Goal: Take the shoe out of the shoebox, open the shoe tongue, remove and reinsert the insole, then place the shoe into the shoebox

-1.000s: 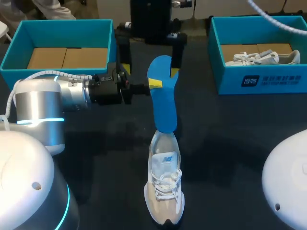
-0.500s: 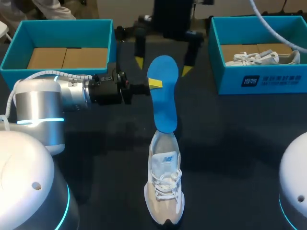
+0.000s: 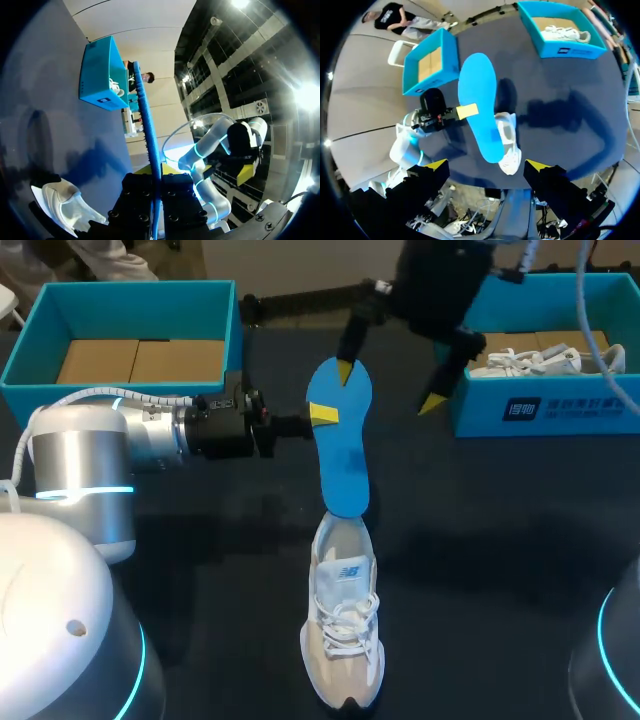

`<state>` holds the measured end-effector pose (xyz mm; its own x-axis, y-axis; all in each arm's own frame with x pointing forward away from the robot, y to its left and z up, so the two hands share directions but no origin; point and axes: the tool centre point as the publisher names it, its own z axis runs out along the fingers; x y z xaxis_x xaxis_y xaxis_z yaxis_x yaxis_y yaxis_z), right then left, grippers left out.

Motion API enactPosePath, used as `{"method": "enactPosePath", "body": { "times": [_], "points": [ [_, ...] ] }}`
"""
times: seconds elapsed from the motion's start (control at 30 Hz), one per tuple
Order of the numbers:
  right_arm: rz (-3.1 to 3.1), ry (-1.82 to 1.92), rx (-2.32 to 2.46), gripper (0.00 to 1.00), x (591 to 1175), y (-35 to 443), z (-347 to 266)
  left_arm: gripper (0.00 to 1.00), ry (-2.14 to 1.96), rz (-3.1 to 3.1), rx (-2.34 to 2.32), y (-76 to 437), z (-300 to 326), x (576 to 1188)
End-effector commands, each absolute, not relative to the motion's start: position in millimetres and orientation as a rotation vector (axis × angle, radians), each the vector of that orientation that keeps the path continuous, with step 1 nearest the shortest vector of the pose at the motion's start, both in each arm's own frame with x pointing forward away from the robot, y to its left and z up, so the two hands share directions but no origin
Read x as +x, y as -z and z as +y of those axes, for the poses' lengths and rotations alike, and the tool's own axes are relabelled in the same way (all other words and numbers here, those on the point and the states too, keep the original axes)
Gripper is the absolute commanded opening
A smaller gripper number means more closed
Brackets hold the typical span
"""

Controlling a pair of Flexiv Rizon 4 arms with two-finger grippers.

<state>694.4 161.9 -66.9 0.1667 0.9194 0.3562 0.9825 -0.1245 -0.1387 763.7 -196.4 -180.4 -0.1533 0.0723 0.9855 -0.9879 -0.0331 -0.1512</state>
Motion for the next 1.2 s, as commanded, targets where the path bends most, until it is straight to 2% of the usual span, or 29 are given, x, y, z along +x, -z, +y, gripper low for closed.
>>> {"method": "enactPosePath", "body": {
  "times": [0.03,0.67,1.2],
  "points": [
    [-1.435,0.811,-1.704,1.00,707.7,79.9,152.1,0.00,-1.376,-1.251,1.096,181.2,-196.5,763.8],
    [-1.248,1.040,-1.414,1.00,724.6,117.3,138.5,0.00,-1.376,-1.251,1.096,181.2,-196.5,763.8],
    [-1.222,1.064,-1.355,1.00,728.0,132.9,142.0,0.00,-1.376,-1.251,1.096,181.2,-196.5,763.8]
  ]
}}
